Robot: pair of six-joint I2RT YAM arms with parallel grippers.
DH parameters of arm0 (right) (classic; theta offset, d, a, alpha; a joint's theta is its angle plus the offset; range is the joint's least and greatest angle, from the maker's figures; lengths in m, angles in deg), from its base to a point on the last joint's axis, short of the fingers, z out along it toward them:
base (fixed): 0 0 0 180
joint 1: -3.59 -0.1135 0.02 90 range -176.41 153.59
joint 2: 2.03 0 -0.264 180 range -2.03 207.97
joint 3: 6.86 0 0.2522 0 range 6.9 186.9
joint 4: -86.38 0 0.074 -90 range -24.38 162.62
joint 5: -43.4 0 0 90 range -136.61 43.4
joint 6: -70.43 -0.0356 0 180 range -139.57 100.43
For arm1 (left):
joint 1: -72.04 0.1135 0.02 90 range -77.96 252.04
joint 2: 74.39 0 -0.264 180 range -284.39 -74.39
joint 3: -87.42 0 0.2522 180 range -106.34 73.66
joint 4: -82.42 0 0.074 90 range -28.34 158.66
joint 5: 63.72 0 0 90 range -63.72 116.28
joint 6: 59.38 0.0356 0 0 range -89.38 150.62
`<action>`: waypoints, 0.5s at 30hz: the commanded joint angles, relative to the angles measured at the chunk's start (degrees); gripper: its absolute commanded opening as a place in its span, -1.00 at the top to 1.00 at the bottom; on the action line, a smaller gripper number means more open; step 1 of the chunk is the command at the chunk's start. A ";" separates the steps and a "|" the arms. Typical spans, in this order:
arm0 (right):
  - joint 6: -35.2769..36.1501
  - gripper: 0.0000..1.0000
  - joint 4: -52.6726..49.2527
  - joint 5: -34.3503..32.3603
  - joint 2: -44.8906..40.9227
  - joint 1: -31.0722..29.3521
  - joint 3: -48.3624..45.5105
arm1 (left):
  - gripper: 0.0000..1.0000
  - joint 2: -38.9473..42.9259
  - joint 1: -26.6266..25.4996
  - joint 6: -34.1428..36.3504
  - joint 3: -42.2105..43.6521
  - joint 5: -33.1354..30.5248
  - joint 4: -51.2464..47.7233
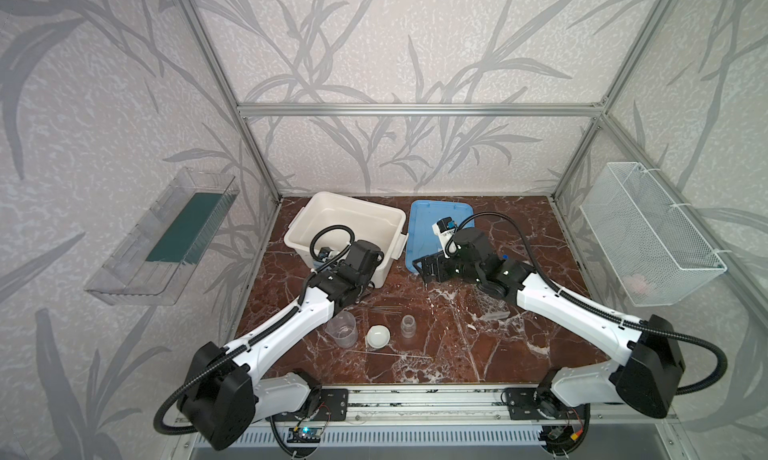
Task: Organize the chemistry lab equipment
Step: 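Pull the white bin nearer with the left gripper while the right lowers onto the lid, then release the bin rim and lower the left gripper to the clear measuring cup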
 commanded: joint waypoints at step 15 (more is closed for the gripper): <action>1.40 -0.99 -6.36 -6.23 -9.28 0.44 -2.74 | 0.00 -12.12 -2.48 5.99 -10.46 4.89 10.46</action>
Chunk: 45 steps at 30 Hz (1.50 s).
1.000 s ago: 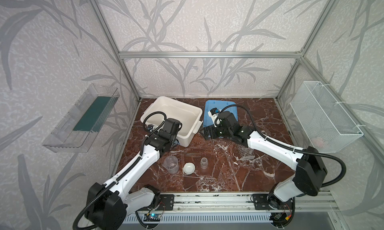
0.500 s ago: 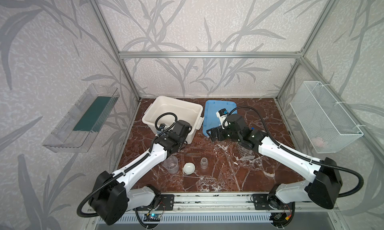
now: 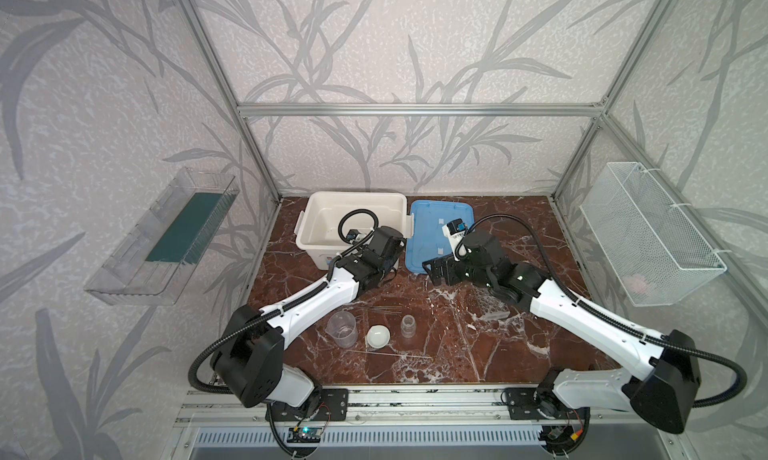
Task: Organize the chemistry lab equipment
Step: 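Release the bin rim and lower the left gripper to the clear measuring cup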
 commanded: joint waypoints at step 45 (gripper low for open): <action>7.37 -0.98 -0.23 2.80 -10.46 0.18 -10.12 | -0.98 28.36 -4.30 23.20 3.61 7.60 -59.94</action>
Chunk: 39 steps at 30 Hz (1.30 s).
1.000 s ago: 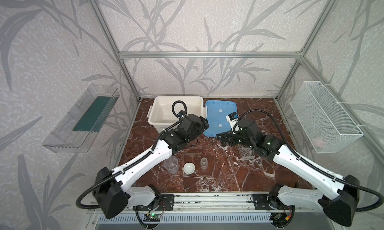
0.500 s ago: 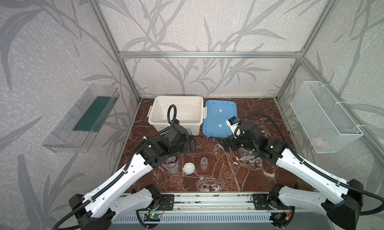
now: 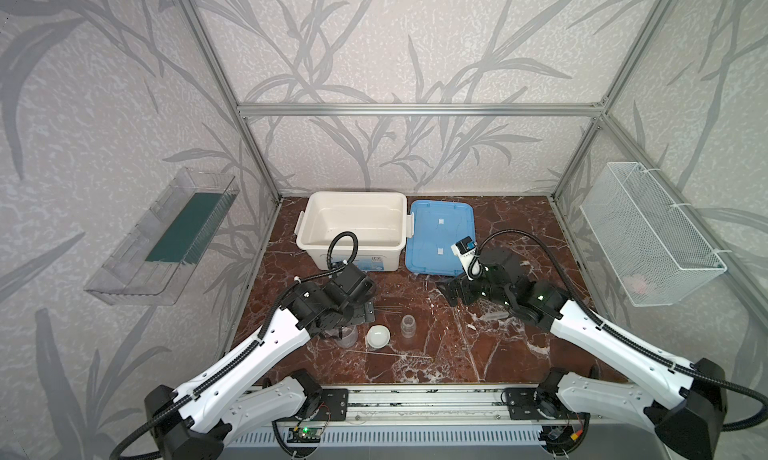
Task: Organize the chemistry lab equipment
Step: 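Release the bin rim and lower the left gripper to the clear measuring cup, then close the left gripper on the rim of the clear measuring cup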
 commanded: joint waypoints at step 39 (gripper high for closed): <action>-0.48 -0.99 3.69 -6.12 -4.64 0.18 -4.13 | -0.98 -0.95 1.19 -42.53 11.61 0.46 4.15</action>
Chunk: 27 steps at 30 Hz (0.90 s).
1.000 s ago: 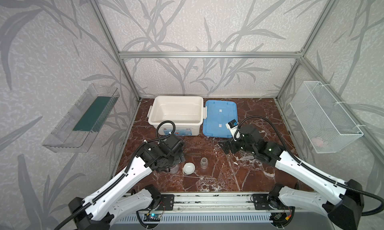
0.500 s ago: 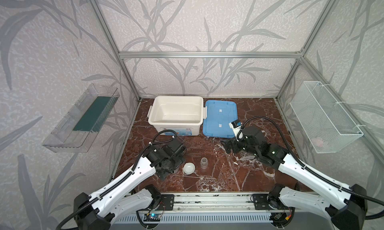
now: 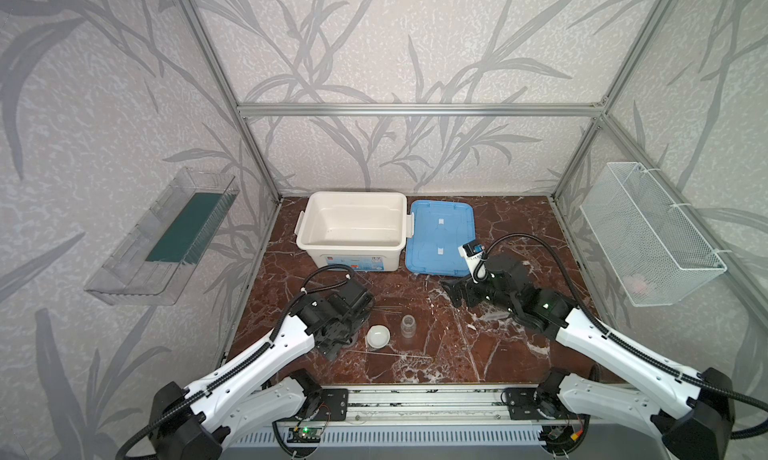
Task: Organize the chemistry lab equipment
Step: 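Close the left gripper on the rim of the clear measuring cup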
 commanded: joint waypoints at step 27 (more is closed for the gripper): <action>0.09 -1.00 0.82 -1.44 1.29 0.20 0.11 | -0.61 -3.88 7.55 5.02 2.93 -2.49 2.61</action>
